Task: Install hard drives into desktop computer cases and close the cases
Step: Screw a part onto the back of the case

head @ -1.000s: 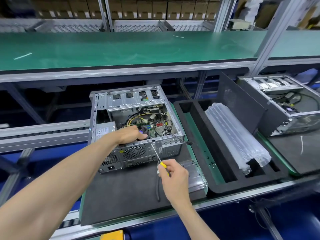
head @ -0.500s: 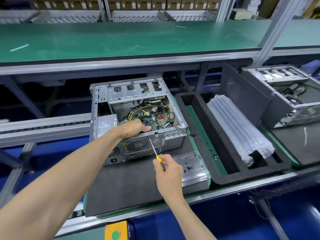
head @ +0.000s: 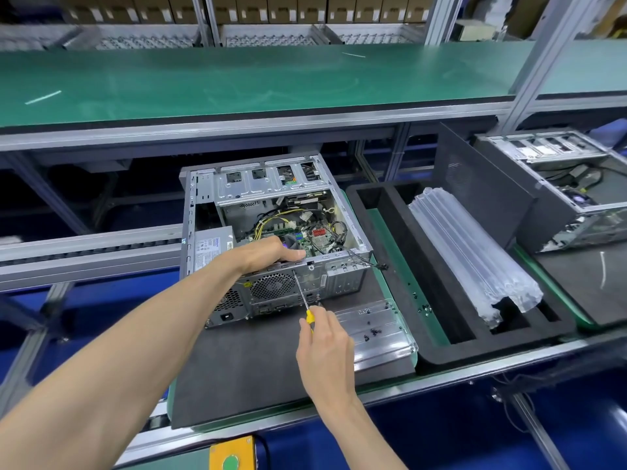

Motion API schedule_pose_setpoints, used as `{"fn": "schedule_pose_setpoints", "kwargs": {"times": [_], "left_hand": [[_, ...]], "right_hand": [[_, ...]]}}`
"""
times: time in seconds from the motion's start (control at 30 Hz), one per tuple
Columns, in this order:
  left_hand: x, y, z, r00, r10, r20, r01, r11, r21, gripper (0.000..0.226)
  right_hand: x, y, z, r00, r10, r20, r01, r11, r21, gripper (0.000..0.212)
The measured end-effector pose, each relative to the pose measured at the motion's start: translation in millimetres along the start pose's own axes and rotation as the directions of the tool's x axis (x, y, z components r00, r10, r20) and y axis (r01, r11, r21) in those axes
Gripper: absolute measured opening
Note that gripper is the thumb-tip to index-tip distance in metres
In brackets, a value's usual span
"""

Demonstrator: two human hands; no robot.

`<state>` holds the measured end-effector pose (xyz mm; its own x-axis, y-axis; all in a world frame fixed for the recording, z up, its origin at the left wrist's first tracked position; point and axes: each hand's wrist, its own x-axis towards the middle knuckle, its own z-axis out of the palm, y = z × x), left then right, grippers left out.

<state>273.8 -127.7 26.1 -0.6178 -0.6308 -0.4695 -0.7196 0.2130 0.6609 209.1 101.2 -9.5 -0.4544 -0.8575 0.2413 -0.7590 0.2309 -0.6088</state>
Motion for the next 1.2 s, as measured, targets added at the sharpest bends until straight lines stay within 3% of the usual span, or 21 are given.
{"fn": "schedule_pose_setpoints", "kwargs": {"times": [0.13,0.33,0.53,0.67,0.87,1.2], "left_hand": [[-1,3,3,0.999,0.039,-0.035,-0.037,0.998,0.051,0.061],[-4,3,5,0.993,0.096,-0.063,-0.090,0.992,0.089,0.062],[-8,3,6,0.990,0.074,-0.124,-0.055,0.987,0.150,0.053],[-8,2,8,0.989,0.066,-0.133,-0.044,0.986,0.164,0.052],[-7,2,7,0.992,0.058,-0.114,-0.048,0.994,0.094,0.051],[-8,4,5,0.991,0.080,-0.103,-0.078,0.997,0.026,0.059]], "right_hand": [[-1,-4,1,0.998,-0.014,-0.068,0.010,0.998,-0.059,0.010],[2,-8,5,0.995,0.100,-0.027,-0.102,0.991,-0.089,0.032],[4,-12,1,0.964,0.264,0.029,-0.263,0.931,0.255,0.017],[0,-12,2,0.970,0.233,-0.065,-0.211,0.946,0.246,0.012],[2,-17,1,0.983,0.139,-0.123,-0.138,0.990,0.017,0.017],[0,-12,-2,0.973,0.148,-0.175,-0.130,0.986,0.107,0.014]]}}
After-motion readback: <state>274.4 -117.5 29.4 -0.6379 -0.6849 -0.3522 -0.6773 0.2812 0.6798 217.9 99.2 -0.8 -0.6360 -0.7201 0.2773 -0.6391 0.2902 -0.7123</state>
